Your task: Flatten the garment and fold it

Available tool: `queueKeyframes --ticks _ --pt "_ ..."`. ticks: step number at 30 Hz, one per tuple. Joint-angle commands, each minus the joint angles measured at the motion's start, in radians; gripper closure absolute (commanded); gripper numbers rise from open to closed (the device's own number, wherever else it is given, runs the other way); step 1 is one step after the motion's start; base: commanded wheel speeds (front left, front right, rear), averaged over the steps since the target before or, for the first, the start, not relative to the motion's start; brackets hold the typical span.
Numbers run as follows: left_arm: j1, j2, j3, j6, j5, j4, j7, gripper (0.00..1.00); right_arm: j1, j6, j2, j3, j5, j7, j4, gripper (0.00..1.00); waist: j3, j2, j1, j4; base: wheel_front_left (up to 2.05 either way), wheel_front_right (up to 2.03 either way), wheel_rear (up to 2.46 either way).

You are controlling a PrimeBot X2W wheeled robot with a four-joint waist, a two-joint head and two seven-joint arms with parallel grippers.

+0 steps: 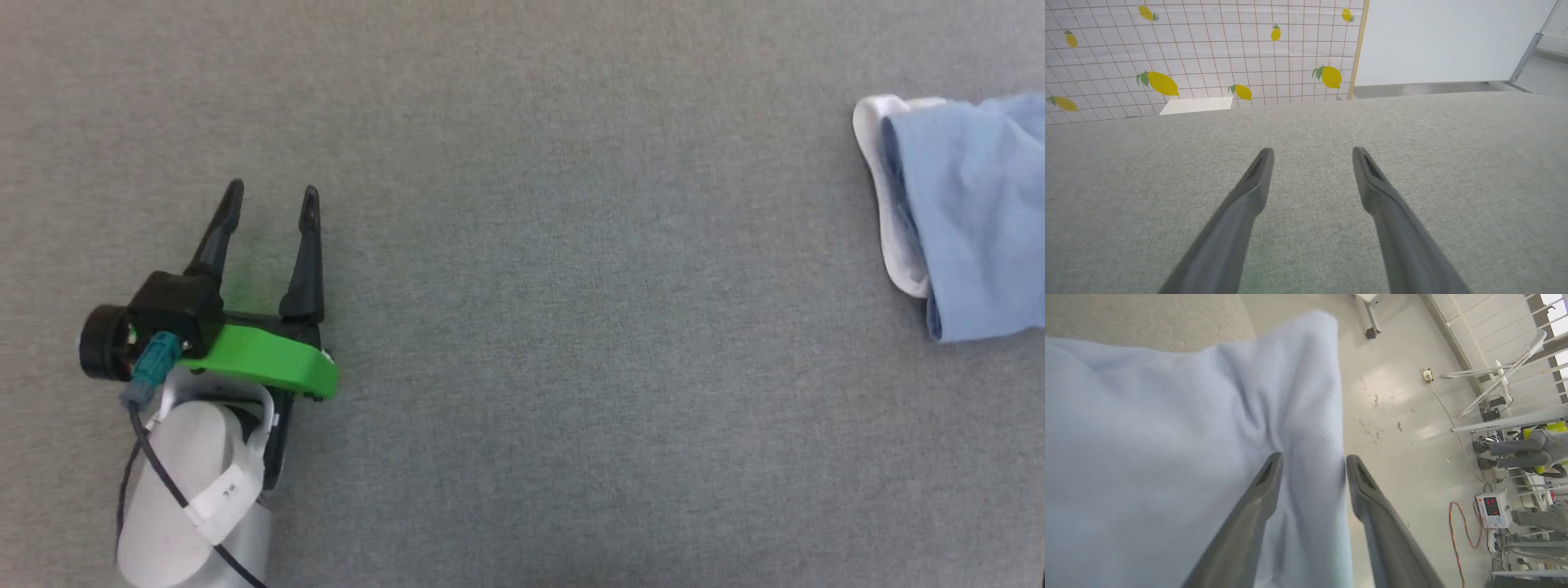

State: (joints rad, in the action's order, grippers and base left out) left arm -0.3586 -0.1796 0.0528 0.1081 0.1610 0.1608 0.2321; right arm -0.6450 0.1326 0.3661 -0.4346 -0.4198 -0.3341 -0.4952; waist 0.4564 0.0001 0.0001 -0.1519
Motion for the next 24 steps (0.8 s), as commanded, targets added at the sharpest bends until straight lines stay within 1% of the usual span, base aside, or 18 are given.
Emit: queueKeyframes --ticks 1,4,7,12,16,19,24 --pt "0.005 0.006 0.004 -0.005 0.009 0.010 0.009 0.00 -0.002 -0.002 -0.007 -0.023 -0.004 0.016 -0.010 0.00 -0.059 -0.0001 -0.0001 0.031 0.00 0.00 0.00" --pt "0.025 0.019 0.011 -0.005 0.016 0.042 0.017 0.00 0.022 -0.002 -0.027 -0.052 0.013 0.063 -0.030 0.00 -0.124 -0.0001 -0.0001 0.052 0.00 0.00 0.00" --pt "0.049 0.036 0.015 -0.008 0.025 0.071 0.023 0.00 0.057 -0.002 -0.040 -0.046 0.061 0.129 -0.038 0.00 -0.193 -0.0001 -0.0001 0.074 0.00 0.00 0.00" --pt "0.090 0.059 0.025 -0.008 0.039 0.109 0.027 0.00 0.133 -0.002 -0.069 0.007 0.184 0.245 -0.009 0.00 -0.290 -0.0001 -0.0001 0.110 0.00 0.00 0.00" --pt "0.114 0.075 0.030 -0.005 0.059 0.124 0.029 0.00 0.216 -0.002 -0.100 0.064 0.294 0.328 0.075 0.00 -0.345 -0.0001 -0.0001 0.146 0.00 0.00 0.00" --pt "0.130 0.082 0.034 -0.004 0.069 0.137 0.029 0.00 0.287 -0.002 -0.137 0.117 0.374 0.377 0.167 0.00 -0.376 -0.0001 -0.0001 0.171 0.00 0.00 0.00" --pt "0.147 0.089 0.049 0.001 0.075 0.154 0.029 0.00 0.412 -0.002 -0.211 0.181 0.456 0.426 0.316 0.00 -0.410 -0.0001 -0.0001 0.213 0.00 0.00 0.00"
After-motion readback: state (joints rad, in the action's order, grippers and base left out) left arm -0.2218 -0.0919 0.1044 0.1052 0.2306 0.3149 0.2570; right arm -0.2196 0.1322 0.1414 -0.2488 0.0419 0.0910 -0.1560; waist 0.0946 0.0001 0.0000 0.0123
